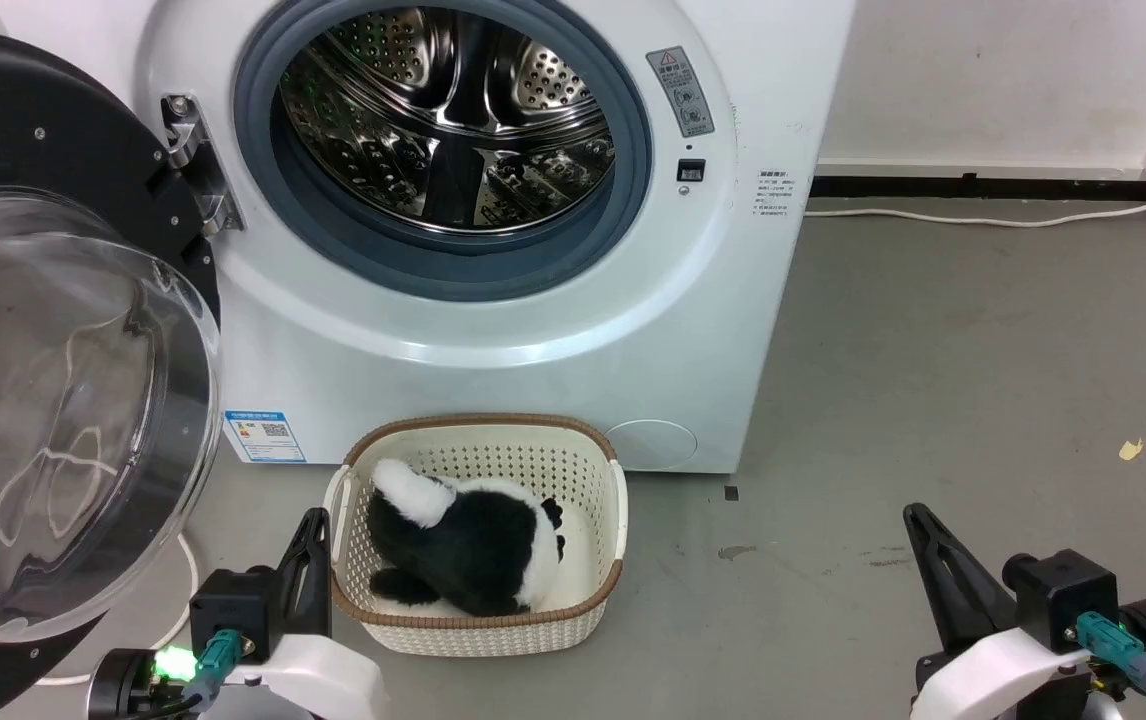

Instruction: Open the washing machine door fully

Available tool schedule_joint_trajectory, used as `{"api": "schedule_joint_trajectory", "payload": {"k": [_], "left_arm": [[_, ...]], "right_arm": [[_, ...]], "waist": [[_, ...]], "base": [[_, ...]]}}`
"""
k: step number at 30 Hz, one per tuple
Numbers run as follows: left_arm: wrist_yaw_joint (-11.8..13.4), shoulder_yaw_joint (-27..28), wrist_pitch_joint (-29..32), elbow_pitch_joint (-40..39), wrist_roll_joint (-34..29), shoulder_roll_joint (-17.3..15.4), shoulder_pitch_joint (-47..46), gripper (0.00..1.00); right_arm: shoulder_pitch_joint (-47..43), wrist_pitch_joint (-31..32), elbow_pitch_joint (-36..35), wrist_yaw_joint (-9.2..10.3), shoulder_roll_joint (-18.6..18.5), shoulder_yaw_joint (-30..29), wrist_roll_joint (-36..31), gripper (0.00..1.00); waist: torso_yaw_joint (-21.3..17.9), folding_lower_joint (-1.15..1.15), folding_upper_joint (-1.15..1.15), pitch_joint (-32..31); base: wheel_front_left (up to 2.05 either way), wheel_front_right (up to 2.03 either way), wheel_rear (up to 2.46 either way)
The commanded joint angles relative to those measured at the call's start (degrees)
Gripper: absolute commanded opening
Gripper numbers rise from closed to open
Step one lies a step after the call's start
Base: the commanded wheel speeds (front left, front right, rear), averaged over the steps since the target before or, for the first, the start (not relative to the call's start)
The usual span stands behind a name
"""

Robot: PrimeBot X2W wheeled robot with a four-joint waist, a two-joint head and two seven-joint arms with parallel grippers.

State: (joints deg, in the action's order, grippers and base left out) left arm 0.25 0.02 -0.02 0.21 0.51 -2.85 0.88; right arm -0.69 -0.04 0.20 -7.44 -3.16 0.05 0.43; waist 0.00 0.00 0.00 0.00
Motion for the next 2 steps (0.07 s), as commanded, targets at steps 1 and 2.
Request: {"api": "schedule_joint_trajectory", "payload": {"k": [1, 2], "left_arm": [[-0.2, 0.0, 0.0, -0.2, -0.5, 0.0, -0.9, 0.0], [-0.2, 0.0, 0.0, -0.2, -0.5, 0.0, -0.9, 0.0]], "right_arm": [[0.7, 0.0, -0.2, -0.05, 0.3, 0.0, -0.4, 0.0], [0.7, 0.0, -0.2, -0.05, 0.3, 0.0, -0.4, 0.0]], "waist": [[0.0, 0.0, 0.0, 0.0], [0.0, 0.0, 0.0, 0.0]], "base": [[0.0, 0.0, 0.0], [0.0, 0.0, 0.0]]}}
